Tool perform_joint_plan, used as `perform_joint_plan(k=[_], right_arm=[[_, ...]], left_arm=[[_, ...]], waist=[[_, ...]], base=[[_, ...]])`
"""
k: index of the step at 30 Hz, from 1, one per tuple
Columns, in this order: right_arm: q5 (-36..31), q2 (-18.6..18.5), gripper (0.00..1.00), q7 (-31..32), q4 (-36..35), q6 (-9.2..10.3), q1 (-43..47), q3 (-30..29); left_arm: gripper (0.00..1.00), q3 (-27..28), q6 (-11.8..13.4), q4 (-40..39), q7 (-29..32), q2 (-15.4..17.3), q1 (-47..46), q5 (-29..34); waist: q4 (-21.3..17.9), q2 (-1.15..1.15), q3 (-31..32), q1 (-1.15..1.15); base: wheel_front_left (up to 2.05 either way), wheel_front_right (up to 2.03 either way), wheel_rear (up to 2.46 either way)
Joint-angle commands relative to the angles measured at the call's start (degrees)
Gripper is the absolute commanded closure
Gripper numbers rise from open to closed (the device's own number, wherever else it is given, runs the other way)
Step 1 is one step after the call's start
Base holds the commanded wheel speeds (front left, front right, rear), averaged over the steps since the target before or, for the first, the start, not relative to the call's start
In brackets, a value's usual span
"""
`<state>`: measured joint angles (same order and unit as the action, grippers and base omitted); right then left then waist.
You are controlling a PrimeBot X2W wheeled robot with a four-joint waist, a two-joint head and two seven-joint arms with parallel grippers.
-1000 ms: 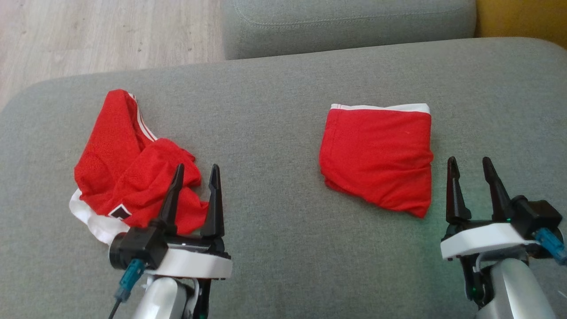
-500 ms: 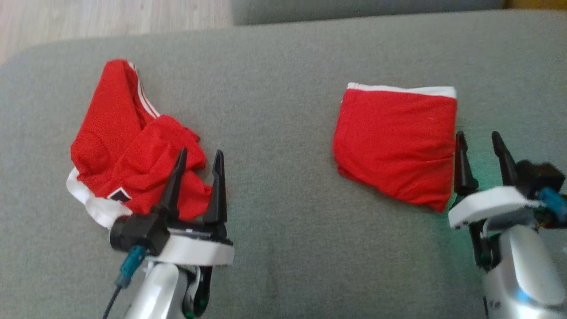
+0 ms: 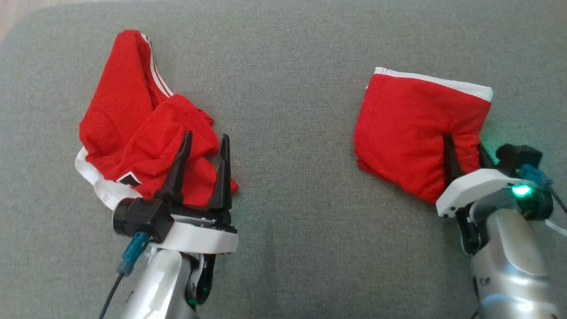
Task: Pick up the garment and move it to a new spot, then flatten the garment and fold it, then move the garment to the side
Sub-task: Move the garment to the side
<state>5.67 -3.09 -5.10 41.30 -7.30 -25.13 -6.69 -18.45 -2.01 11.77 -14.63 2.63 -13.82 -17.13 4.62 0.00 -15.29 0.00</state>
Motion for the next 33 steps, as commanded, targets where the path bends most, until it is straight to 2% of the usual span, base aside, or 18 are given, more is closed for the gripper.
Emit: perform_joint_plan(k=[1, 9, 13, 17, 18, 20, 26, 29, 33], right_arm=[[-1.5, 0.2, 1.00, -0.9, -0.5, -0.19, -1.1, 1.9], [-9.3, -0.1, 1.00, -2.8, -0.9, -0.19, -2.7, 1.7], [-12.7, -3.5, 1.00, -1.3, -2.5, -0.19, -3.5, 4.8], [-13.1, -10.3, 1.00, 0.9, -3.3, -0.19, -4.7, 9.2], [-12.5, -15.1, 1.00, 2.2, -3.2, -0.19, -5.5, 10.8], [-12.2, -20.5, 1.00, 2.8, -3.0, -0.19, -6.0, 12.7], [-10.4, -34.2, 1.00, 4.9, -2.0, -0.19, -6.3, 16.4], [-11.4, -38.9, 1.00, 6.6, -2.5, -0.19, -5.8, 16.8], [-11.4, -42.2, 1.00, 9.4, -2.9, -0.19, -5.0, 14.7]], left_arm=[[0.00, 1.6, 0.1, -1.5, -0.4, 0.2, -1.8, -0.1], [0.00, 2.2, 0.4, -1.3, -0.4, 0.2, -0.9, -0.4], [0.00, 2.3, 0.7, -1.5, -0.4, 0.2, -0.5, -0.6], [0.00, 2.2, 0.7, -2.0, -0.4, 0.2, -0.6, -0.6], [0.00, 2.2, 0.6, -2.3, -0.4, 0.2, -0.9, -0.6], [0.00, 2.2, 0.5, -2.4, -0.4, 0.2, -1.2, -0.8], [0.00, 2.3, 0.1, -2.6, -0.4, 0.2, -2.1, -0.9], [0.00, 2.3, 0.1, -2.7, -0.4, 0.2, -2.5, -1.1], [0.00, 2.2, 0.0, -3.0, -0.4, 0.2, -3.1, -1.2]], waist=[[-0.1, 0.00, 0.3, 0.00], [-1.2, 0.00, 2.5, 0.00], [-1.7, 0.00, 3.1, 0.00], [-1.9, 0.00, 2.7, 0.00], [-1.6, 0.00, 1.9, 0.00], [-1.1, 0.00, 1.0, 0.00], [0.4, 0.00, -2.2, 0.00], [0.9, 0.00, -3.2, 0.00], [1.3, 0.00, -4.4, 0.00]], base=[[0.00, 0.00, 0.00], [0.00, 0.00, 0.00], [0.00, 0.00, 0.00], [0.00, 0.00, 0.00], [0.00, 0.00, 0.00], [0.00, 0.00, 0.00], [0.00, 0.00, 0.00], [0.00, 0.00, 0.00], [0.00, 0.00, 0.00]])
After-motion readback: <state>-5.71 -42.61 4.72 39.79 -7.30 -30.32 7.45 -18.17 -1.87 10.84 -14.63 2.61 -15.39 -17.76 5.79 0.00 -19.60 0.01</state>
